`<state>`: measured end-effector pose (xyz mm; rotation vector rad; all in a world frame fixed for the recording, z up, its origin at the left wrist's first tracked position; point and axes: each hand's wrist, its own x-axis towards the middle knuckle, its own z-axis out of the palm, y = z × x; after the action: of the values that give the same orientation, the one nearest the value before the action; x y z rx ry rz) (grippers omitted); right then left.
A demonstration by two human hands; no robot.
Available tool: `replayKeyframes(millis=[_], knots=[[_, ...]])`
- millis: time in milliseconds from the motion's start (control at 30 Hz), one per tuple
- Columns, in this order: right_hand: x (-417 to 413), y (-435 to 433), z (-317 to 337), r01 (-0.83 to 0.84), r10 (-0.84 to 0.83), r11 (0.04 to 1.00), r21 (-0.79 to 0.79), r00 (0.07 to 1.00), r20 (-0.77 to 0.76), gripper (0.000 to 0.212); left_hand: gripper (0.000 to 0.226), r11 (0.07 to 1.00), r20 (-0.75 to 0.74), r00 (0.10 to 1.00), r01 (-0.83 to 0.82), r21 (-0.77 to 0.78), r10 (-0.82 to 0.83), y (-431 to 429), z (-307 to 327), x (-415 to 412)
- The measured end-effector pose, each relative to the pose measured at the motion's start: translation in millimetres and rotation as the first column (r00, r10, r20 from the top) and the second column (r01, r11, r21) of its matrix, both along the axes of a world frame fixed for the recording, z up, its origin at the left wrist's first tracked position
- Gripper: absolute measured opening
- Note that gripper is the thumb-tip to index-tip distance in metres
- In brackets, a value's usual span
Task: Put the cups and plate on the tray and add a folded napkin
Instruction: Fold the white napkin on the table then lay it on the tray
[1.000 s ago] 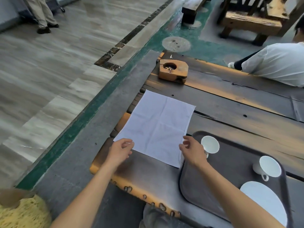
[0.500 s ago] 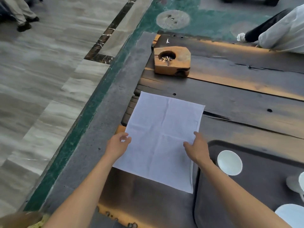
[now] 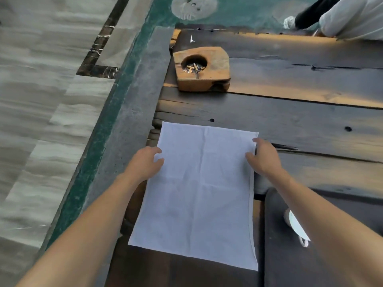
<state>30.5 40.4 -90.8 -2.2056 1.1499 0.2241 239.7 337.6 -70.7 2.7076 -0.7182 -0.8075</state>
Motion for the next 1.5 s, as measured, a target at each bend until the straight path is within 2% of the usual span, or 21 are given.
replayKeyframes(millis=[100, 267, 433, 633, 800, 967, 1167, 1367, 1500], knots=[[17, -12, -2, -0.081, 0.080, 0.996, -0.045, 0.997, -0.022, 0.058, 0.050, 0.995, 0.050, 0.994, 0.099, 0.026, -0.101, -26, -3, 30], [41, -20, -7, -0.278, 0.259, 0.940, -0.198, 0.959, -0.117, 0.044, 0.056, 0.964, 0.102, 0.961, 0.249, 0.090, -0.257, -63, -12, 68], [60, -28, -15, -0.383, 0.330, 0.885, -0.263, 0.917, -0.225, 0.040, 0.061, 0.905, 0.107, 0.908, 0.383, 0.185, -0.406, -90, -27, 81], [65, -30, -19, -0.410, 0.301, 0.849, -0.333, 0.894, -0.333, 0.023, 0.046, 0.937, 0.200, 0.916, 0.339, 0.084, -0.349, -91, -39, 81], [69, -34, -15, -0.409, 0.296, 0.844, -0.347, 0.895, -0.335, 0.030, 0.043, 0.941, 0.215, 0.917, 0.338, 0.023, -0.335, -93, -37, 90], [75, -47, -13, -0.435, 0.333, 0.858, -0.273, 0.876, -0.350, 0.034, 0.030, 0.944, 0.254, 0.911, 0.329, 0.030, -0.325, -102, -38, 100], [83, -58, -2, -0.446, 0.360, 0.834, -0.324, 0.886, -0.293, 0.025, 0.022, 0.923, 0.303, 0.873, 0.379, 0.070, -0.381, -108, -25, 107], [90, -74, 27, -0.416, 0.354, 0.807, -0.418, 0.909, -0.222, 0.024, 0.021, 0.937, 0.356, 0.876, 0.350, -0.005, -0.325, -116, 6, 120], [80, -66, 48, -0.447, 0.387, 0.795, -0.410, 0.895, -0.224, 0.017, 0.018, 0.915, 0.373, 0.852, 0.403, -0.018, -0.368, -106, 25, 114]])
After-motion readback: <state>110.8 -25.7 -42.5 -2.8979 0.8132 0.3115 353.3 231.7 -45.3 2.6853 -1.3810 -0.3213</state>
